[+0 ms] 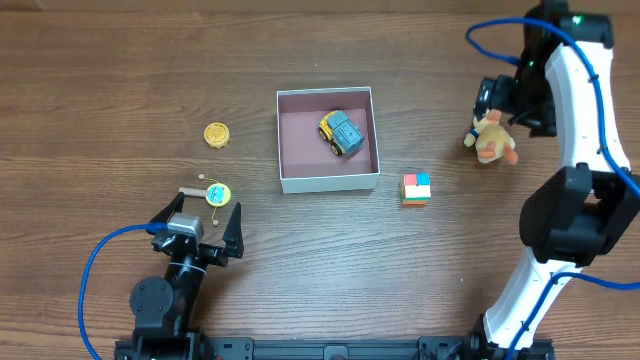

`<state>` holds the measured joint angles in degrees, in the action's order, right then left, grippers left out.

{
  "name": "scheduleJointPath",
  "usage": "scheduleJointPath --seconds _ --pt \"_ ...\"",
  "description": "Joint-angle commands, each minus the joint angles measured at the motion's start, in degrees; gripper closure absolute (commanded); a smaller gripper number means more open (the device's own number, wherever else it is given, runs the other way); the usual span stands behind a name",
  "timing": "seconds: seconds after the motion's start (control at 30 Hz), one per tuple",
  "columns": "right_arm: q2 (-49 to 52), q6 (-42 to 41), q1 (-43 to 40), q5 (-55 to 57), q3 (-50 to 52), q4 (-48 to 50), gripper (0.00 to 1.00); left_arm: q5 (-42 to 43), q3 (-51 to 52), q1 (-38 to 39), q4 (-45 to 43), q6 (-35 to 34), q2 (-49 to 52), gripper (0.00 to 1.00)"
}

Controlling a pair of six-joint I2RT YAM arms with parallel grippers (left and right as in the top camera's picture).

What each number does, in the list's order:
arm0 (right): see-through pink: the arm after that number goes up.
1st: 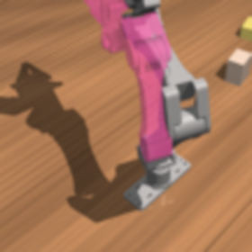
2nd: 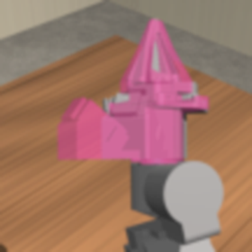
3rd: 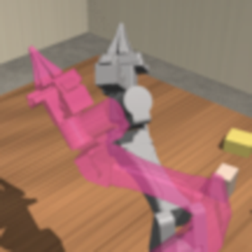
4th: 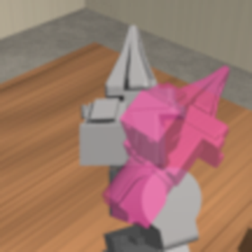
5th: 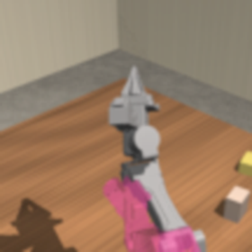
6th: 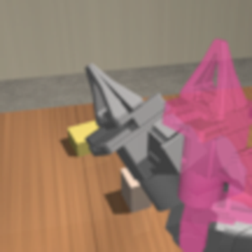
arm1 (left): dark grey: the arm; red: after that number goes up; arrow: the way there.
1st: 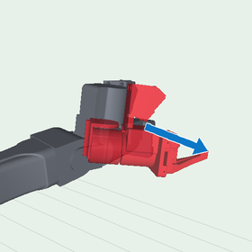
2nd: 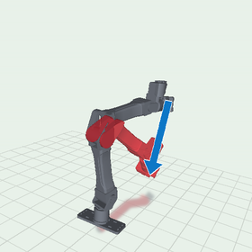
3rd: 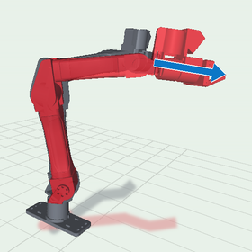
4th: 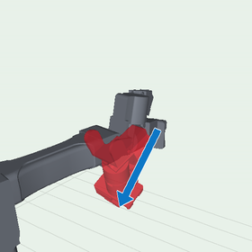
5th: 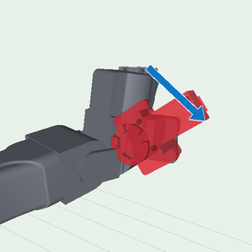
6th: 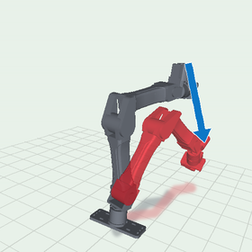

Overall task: Pack container
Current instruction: 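Move the right gripper over the plush yellow duck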

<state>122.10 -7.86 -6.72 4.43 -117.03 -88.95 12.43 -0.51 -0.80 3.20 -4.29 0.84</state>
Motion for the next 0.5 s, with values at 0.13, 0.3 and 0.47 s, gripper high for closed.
scheduleJointPath --seconds 0.13,0.3,0.47 --pt "-0.59 5.66 -0.63 -0.66 6.73 5.64 0.0 0.02 0.24 -0.26 -0.07 -0.42 -0.52 0.0" --pt "-0.46 8.46 -0.9 -0.61 11.28 10.45 0.0 0.02 0.24 -0.26 -0.07 -0.42 -0.52 0.0" --pt "-0.44 10.71 -1.81 -0.52 12.57 14.03 0.0 0.02 0.24 -0.26 -0.07 -0.42 -0.52 0.0"
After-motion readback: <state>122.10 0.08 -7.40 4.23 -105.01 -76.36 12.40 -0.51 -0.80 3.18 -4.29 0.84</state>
